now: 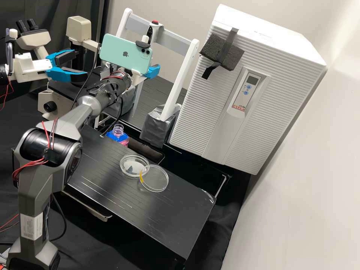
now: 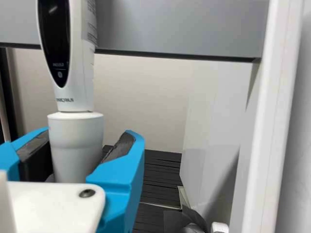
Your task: Use the pipette
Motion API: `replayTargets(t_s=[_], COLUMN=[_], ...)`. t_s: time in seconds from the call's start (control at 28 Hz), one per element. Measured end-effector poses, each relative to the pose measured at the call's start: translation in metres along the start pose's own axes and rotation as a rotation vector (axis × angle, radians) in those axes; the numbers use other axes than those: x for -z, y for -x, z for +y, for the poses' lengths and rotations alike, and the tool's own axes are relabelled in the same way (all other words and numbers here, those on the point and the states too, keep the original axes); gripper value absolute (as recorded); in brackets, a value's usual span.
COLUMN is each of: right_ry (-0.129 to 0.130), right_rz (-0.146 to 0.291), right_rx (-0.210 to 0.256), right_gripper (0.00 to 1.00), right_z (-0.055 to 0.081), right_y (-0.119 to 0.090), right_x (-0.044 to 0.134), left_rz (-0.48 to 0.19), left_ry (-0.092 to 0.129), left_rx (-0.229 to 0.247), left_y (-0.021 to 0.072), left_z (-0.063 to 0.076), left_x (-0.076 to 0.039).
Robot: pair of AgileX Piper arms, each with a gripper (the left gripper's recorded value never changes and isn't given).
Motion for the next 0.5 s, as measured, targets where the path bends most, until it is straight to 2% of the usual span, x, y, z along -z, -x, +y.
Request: replayTargets(t_s=[0.18,0.32,0.43,0.5], right_ry=[-0.002,-0.004,0.017,0.019], right_rz=[0.008,0.017,0.034,0.046], right_rx=[-0.002,-0.008,-0.003,-0.007], right_gripper=[1.0,1.0,1.0,1.0], right_z=[0.001,0.004,0.005,0.007], right_y=[0.002,0.013,0.025,0.032], right_x=[0.003,0.007,0.01,0.011], left_rz=[-0.002,-0.007,-0.01,-0.01], left_ry=[0.0,0.002,0.003,0.003], left_rx=[0.001,0.002,0.003,0.003], left_y=[-0.0001,-0.0003,-0.0004,-0.0004], left_z=[0.0,-0.001,-0.001,-0.001], left_x=[-0.001,-0.002,-0.003,-0.003])
